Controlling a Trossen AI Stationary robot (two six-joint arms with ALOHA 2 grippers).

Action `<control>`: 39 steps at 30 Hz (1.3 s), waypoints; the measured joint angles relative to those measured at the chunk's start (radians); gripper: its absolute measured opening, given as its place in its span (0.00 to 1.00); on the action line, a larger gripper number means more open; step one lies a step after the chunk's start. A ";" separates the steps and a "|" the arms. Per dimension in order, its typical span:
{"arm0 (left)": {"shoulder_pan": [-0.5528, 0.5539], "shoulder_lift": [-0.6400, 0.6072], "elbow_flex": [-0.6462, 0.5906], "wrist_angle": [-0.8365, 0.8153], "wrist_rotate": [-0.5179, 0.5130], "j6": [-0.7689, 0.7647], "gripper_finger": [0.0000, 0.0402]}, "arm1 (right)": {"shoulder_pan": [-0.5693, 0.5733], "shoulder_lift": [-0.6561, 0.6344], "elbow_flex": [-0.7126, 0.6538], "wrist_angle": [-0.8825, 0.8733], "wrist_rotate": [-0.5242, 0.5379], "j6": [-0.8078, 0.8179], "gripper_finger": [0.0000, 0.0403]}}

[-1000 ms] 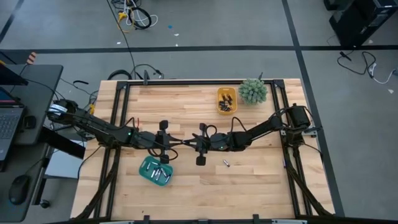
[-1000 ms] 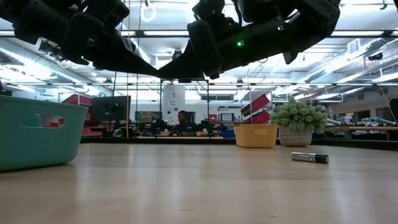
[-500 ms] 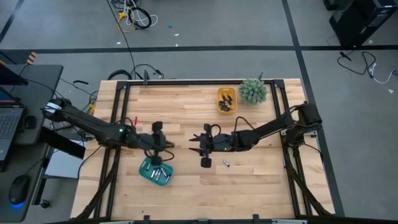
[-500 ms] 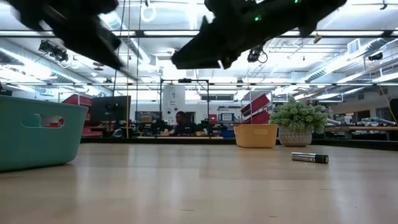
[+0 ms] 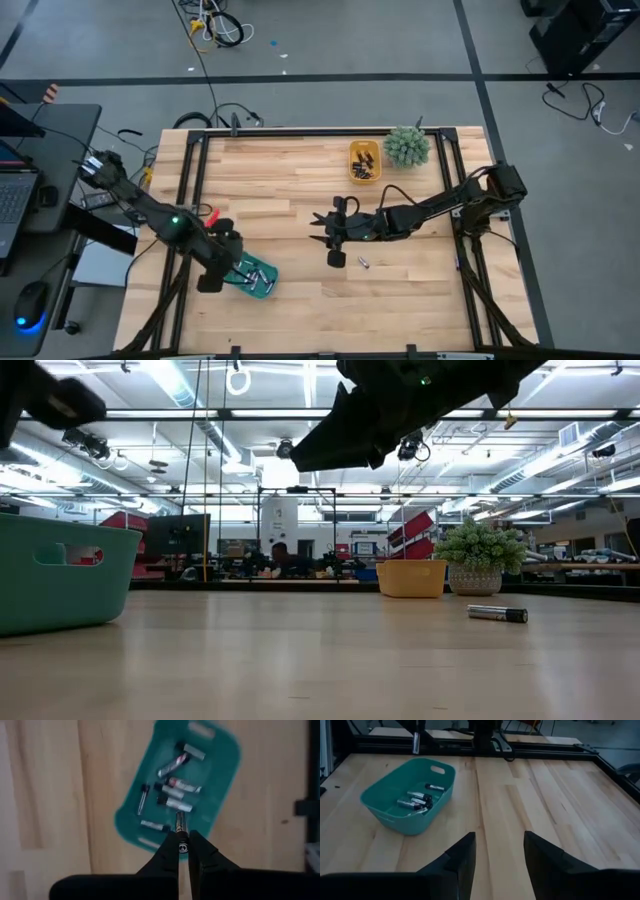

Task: Sort batteries
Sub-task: Put the silver battery into the green bin

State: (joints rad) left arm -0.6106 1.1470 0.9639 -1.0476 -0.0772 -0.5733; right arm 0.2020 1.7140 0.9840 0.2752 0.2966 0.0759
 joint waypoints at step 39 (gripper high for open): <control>0.000 0.159 -0.072 0.026 -0.048 -0.007 0.17 | -0.002 0.001 0.000 0.001 0.071 0.014 0.37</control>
State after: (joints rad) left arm -0.6106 1.3060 0.8921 -1.0221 -0.1253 -0.5804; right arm 0.2001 1.7149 0.9840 0.2760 0.3678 0.0902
